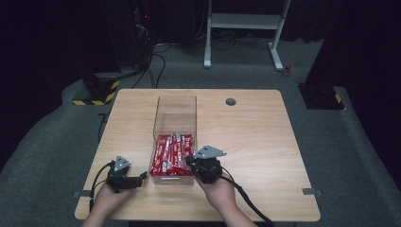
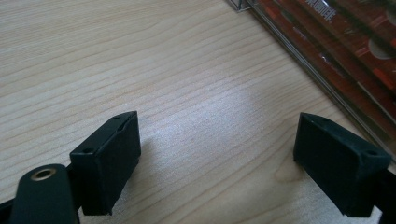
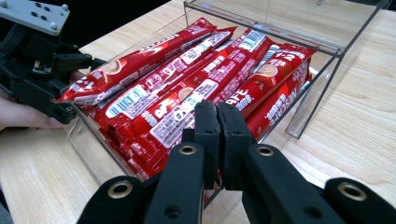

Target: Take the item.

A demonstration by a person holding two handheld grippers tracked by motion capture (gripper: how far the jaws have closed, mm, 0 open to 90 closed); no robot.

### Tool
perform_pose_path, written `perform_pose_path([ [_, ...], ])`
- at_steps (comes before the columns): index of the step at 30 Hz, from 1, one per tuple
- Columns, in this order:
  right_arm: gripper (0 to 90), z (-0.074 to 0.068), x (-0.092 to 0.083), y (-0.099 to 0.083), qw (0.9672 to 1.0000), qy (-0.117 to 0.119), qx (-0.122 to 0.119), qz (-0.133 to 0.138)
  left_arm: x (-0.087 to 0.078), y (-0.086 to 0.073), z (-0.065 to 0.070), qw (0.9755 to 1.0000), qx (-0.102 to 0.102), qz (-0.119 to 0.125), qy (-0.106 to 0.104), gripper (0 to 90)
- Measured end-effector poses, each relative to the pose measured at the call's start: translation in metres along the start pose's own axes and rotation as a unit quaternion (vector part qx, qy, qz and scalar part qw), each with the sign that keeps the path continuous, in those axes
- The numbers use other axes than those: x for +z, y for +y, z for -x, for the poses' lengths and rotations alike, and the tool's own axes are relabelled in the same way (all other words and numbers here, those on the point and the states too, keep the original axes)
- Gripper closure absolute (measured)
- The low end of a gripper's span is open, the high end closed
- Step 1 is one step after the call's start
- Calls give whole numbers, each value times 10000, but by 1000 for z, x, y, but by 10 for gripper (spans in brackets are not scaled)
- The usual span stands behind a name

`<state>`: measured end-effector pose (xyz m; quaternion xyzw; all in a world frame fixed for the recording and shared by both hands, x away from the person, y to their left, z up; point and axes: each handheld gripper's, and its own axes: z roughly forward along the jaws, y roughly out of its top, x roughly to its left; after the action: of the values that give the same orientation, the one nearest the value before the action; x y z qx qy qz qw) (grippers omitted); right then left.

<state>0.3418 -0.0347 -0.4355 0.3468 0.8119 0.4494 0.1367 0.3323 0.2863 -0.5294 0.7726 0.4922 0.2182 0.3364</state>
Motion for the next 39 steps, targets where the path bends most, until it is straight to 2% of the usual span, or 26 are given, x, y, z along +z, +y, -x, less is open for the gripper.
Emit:
perform_pose_path([
  [10,889,-3,-12,-6,10000,21,-28,93,0,0,0,10000,2,4,1,151],
  [20,896,-2,-16,-6,9998,-3,-51,199,0,0,0,10000,1,2,0,151],
  [39,898,9,-32,1,9989,-145,1,440,0,0,0,10000,1,3,0,151],
])
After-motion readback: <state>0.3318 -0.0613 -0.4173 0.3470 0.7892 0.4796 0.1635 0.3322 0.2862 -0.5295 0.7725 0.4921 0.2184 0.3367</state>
